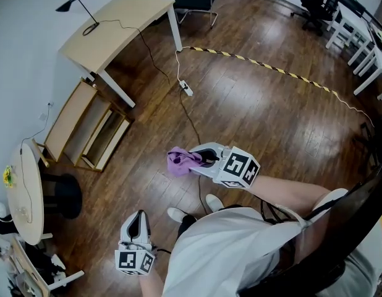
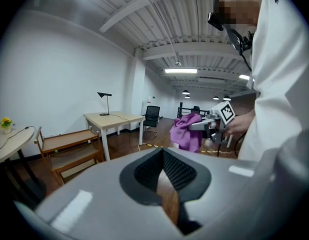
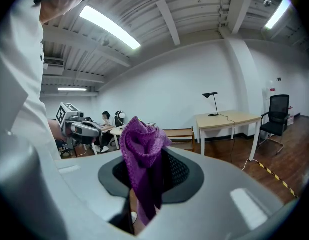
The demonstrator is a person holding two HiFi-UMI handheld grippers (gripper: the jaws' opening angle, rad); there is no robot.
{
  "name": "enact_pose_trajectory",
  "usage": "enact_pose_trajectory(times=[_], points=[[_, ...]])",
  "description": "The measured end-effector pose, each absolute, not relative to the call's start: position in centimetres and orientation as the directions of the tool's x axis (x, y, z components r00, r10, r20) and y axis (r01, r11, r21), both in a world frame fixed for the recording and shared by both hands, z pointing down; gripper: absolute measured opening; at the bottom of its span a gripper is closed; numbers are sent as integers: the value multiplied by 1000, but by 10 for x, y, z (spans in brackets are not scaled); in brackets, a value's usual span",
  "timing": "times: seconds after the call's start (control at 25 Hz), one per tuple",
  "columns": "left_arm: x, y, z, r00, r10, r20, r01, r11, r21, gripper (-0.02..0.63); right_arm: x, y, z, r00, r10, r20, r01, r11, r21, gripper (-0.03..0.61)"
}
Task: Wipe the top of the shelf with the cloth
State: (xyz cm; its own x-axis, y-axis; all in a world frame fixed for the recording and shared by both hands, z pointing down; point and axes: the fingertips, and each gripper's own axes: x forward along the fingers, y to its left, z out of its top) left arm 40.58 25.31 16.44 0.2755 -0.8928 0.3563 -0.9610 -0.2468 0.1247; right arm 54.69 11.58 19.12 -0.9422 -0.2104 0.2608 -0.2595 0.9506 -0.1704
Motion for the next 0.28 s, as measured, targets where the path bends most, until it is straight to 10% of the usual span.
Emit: enact_pose_trajectory(times=[0.28], points=[[411,250,164,280,-890,359,-960,-254,117,21,546,112,195,-945,-198,260,-247,954,-170,94]])
